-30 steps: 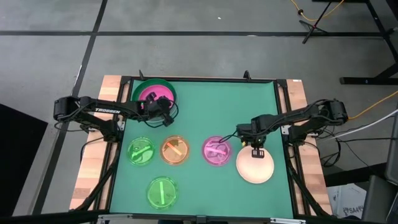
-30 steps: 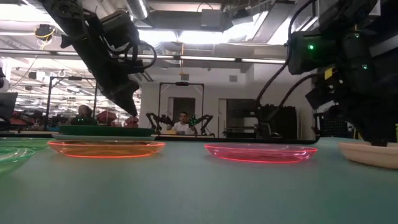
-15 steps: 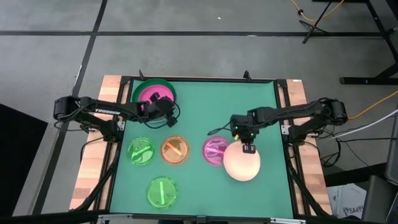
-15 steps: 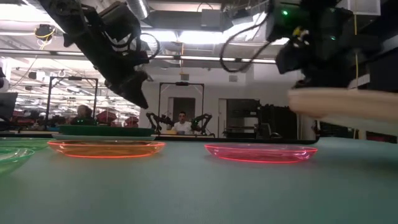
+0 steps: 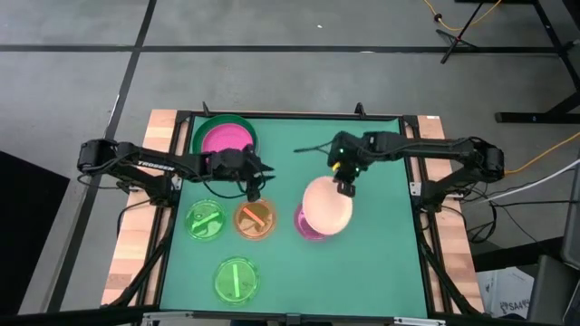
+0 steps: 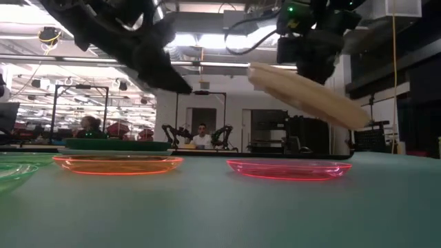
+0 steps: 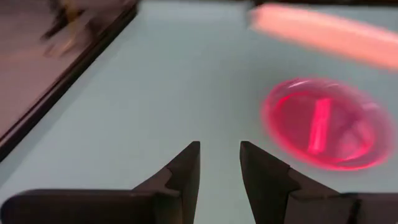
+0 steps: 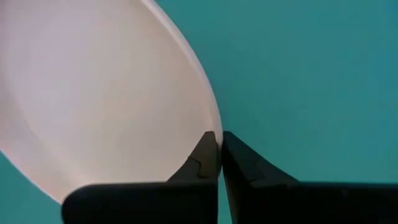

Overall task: Stack plastic plates
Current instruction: Stack the light orange plate on top of the dark pink plate

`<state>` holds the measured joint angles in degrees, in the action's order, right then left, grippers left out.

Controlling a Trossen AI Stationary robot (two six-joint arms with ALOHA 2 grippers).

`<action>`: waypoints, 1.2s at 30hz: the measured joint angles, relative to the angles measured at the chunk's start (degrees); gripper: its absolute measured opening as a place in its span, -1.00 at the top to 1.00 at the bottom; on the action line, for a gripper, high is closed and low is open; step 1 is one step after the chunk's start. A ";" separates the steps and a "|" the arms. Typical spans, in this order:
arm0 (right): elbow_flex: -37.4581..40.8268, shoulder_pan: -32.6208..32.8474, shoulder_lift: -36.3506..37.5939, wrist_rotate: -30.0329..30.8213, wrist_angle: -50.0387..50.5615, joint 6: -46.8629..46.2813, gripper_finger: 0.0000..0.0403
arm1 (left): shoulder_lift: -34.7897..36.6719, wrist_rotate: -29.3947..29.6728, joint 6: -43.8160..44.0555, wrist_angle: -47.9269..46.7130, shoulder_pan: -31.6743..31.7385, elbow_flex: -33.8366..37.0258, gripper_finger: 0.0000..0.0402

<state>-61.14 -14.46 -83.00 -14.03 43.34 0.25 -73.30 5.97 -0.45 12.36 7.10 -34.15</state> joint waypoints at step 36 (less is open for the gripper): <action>0.00 -5.81 -0.55 18.10 -23.51 -15.04 1.00 | 0.00 22.44 9.10 17.73 -4.25 -0.02 0.46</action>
<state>-61.14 -20.27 -83.55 4.08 19.83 -14.79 -73.30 28.42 8.65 30.09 2.85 -34.17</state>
